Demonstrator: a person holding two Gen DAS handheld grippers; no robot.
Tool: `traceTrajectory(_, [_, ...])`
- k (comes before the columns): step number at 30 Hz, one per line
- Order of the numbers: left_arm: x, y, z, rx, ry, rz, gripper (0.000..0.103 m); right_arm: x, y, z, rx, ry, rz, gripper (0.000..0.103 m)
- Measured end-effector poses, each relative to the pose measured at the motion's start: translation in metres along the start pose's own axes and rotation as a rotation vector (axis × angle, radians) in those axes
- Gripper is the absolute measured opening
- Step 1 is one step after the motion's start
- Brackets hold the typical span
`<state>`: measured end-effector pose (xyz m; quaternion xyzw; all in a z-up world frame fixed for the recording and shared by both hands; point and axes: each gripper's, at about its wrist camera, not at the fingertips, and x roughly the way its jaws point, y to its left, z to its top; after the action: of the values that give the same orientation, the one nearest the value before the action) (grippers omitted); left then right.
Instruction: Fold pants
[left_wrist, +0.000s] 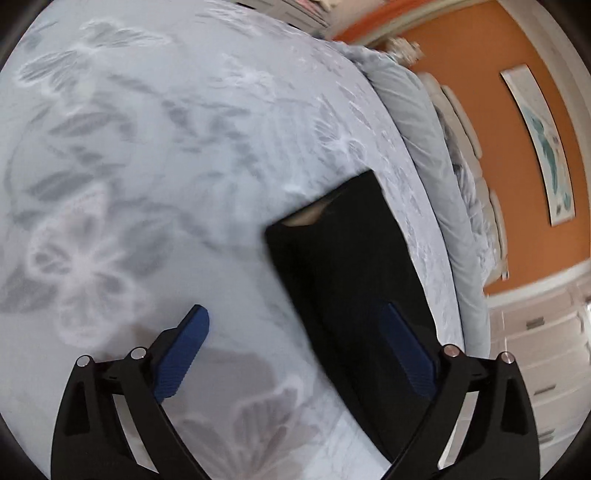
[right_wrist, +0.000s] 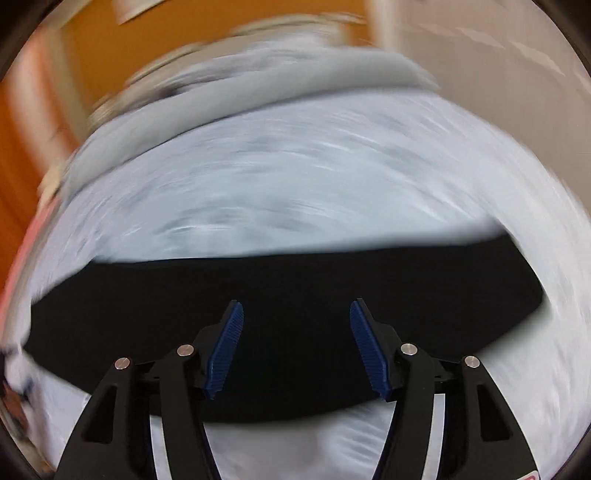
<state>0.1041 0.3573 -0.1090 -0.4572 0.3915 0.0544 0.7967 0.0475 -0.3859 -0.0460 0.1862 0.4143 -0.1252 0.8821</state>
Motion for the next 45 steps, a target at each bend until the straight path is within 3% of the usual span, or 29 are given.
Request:
traceTrajectory(2, [0.019,-0.009,-0.001,-0.005,0.061,-0.063,0.094,-0.016,-0.049,-0.014,0.1,-0.001,-0.059,0.062])
traceTrajectory(4, [0.031,-0.016,0.002,-0.017,0.045,-0.038,0.095,-0.03,-0.09,-0.031,0.186,0.003,-0.104,0.081])
traceTrajectory(7, [0.038,-0.019,0.01,-0.059,0.034,-0.046,0.093,-0.032,-0.137,-0.052,0.308,0.051,-0.059,0.082])
traceTrajectory(9, [0.043,-0.017,0.014,-0.093,0.031,-0.066,0.064,-0.02,-0.152,-0.053,0.361,0.095,0.003,0.082])
traceTrajectory(10, [0.048,-0.015,0.016,-0.104,0.053,-0.068,0.041,-0.01,-0.159,-0.052,0.392,0.115,0.037,0.082])
traceTrajectory(11, [0.055,-0.007,0.018,-0.155,0.075,-0.061,0.031,-0.003,-0.161,-0.051,0.412,0.127,0.05,0.082])
traceTrajectory(14, [0.058,0.01,0.019,-0.249,0.089,-0.125,0.02,0.013,-0.172,-0.04,0.467,0.098,0.089,0.085])
traceTrajectory(18, [0.059,0.011,0.019,-0.271,0.089,-0.147,0.016,0.036,-0.179,-0.014,0.546,0.006,0.077,0.085])
traceTrajectory(19, [0.059,0.01,0.019,-0.27,0.087,-0.143,0.015,0.04,-0.178,-0.007,0.535,-0.013,0.072,0.07])
traceTrajectory(20, [0.058,0.006,0.019,-0.265,0.083,-0.137,0.014,0.045,-0.175,-0.001,0.506,-0.02,0.072,0.046])
traceTrajectory(21, [0.057,0.004,0.02,-0.261,0.081,-0.133,0.014,0.051,-0.172,0.005,0.478,-0.007,0.056,0.013])
traceTrajectory(23, [0.048,-0.002,0.019,-0.249,0.073,-0.129,0.012,0.047,-0.176,0.009,0.496,-0.024,0.094,0.01])
traceTrajectory(28, [0.006,-0.023,0.023,-0.163,0.101,-0.129,0.011,-0.013,-0.178,0.012,0.444,-0.089,0.186,0.009])
traceTrajectory(33, [-0.027,-0.032,0.016,-0.078,0.139,-0.087,0.011,-0.039,-0.183,-0.01,0.394,-0.042,0.198,0.008])
traceTrajectory(36, [-0.036,-0.021,0.015,-0.101,0.152,-0.089,0.011,-0.04,-0.199,-0.019,0.414,-0.029,0.186,0.009])
traceTrajectory(41, [-0.034,-0.04,0.03,-0.068,0.165,-0.042,0.011,-0.054,-0.175,0.012,0.318,-0.085,0.172,0.009])
traceTrajectory(45, [-0.055,-0.083,0.044,0.026,0.149,-0.064,0.011,-0.087,-0.147,0.049,0.263,-0.143,0.217,0.008])
